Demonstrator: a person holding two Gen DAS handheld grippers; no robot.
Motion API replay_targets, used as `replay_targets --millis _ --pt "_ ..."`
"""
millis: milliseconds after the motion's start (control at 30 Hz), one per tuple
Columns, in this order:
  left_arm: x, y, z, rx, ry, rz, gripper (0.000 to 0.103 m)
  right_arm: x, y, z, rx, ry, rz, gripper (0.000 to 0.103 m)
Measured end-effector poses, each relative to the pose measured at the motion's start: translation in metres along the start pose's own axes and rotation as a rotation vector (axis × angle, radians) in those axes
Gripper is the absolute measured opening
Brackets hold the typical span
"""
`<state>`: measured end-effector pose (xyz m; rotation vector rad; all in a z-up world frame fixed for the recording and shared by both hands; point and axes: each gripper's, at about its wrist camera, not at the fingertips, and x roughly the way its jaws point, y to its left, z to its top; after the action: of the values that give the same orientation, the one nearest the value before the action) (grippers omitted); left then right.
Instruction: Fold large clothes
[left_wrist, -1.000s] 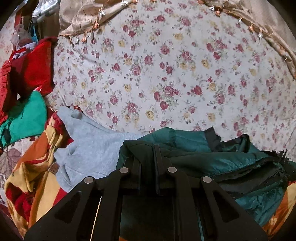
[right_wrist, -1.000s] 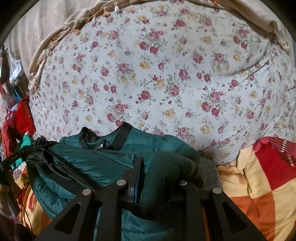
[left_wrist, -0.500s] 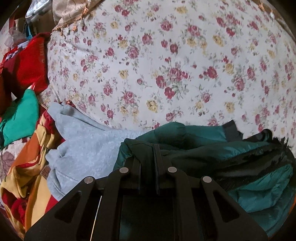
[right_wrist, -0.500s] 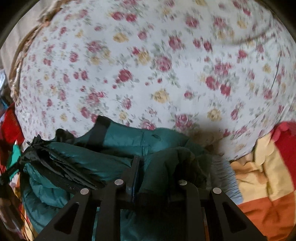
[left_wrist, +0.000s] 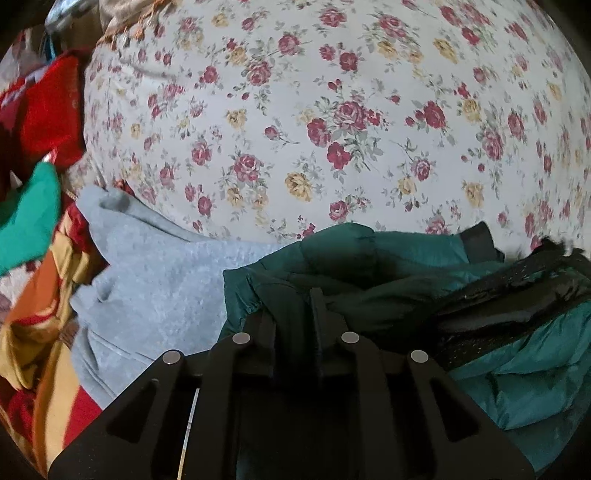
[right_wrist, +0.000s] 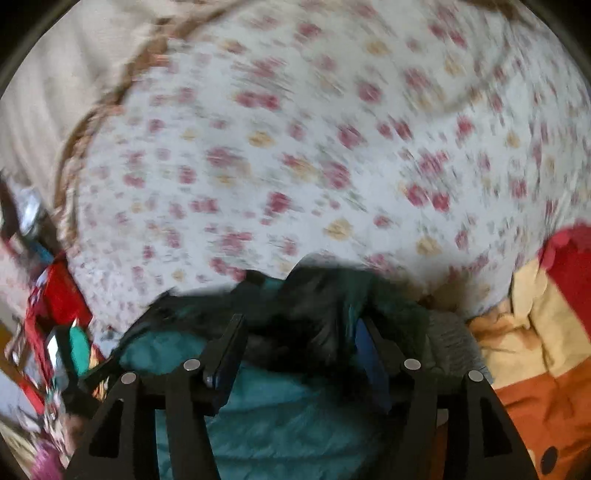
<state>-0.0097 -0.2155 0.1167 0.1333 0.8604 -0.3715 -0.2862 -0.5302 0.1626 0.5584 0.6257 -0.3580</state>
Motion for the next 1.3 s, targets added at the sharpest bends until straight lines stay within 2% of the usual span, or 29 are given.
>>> replay_targets --millis 67,133,233,300,367,433,533,667,800,900,967,1133,1300 --pt "0.0 0.002 0.001 -0.014 0.0 -0.024 0.017 -0.005 0.029 -0.013 -0.1 -0.008 0.047 0.058" --pt "-0.002 0.005 0.001 -0.024 -0.005 -0.045 0.02 0.006 0.058 -0.024 -0.193 0.026 0.082 0.058" --pt "-0.007 0.011 0.002 -0.05 -0.005 -0.093 0.027 0.042 0.102 -0.039 -0.354 0.096 0.076 0.058" --pt "-0.013 0.019 0.004 -0.08 -0.001 -0.156 0.039 0.07 0.12 -0.044 -0.414 0.134 0.045 0.058" --pt "-0.024 0.028 0.008 -0.114 -0.012 -0.245 0.071 0.097 0.128 -0.044 -0.424 0.16 0.018 0.058" --pt "-0.036 0.034 0.01 -0.124 -0.036 -0.28 0.085 0.123 0.129 -0.042 -0.411 0.179 -0.029 0.058" --pt "-0.052 0.035 0.013 -0.089 -0.061 -0.287 0.086 0.151 0.116 -0.038 -0.329 0.197 -0.056 0.058" --pt "-0.053 0.029 0.008 -0.066 -0.046 -0.274 0.086 0.162 0.111 -0.034 -0.286 0.199 -0.071 0.058" --pt "-0.038 0.021 -0.001 -0.068 -0.02 -0.238 0.086 0.138 0.115 -0.031 -0.289 0.198 -0.038 0.058" --pt "-0.026 0.017 -0.006 -0.063 -0.019 -0.196 0.086 0.102 0.106 -0.028 -0.302 0.144 -0.012 0.061" --pt "-0.02 0.015 -0.009 -0.058 -0.02 -0.175 0.086 0.088 0.097 -0.025 -0.319 0.119 -0.039 0.067" --pt "-0.005 0.009 -0.015 -0.041 -0.014 -0.132 0.086 0.089 0.059 -0.015 -0.354 0.094 -0.185 0.068" --pt "0.004 0.006 -0.015 -0.031 -0.009 -0.113 0.087 0.114 0.033 -0.014 -0.29 0.108 -0.199 0.069"
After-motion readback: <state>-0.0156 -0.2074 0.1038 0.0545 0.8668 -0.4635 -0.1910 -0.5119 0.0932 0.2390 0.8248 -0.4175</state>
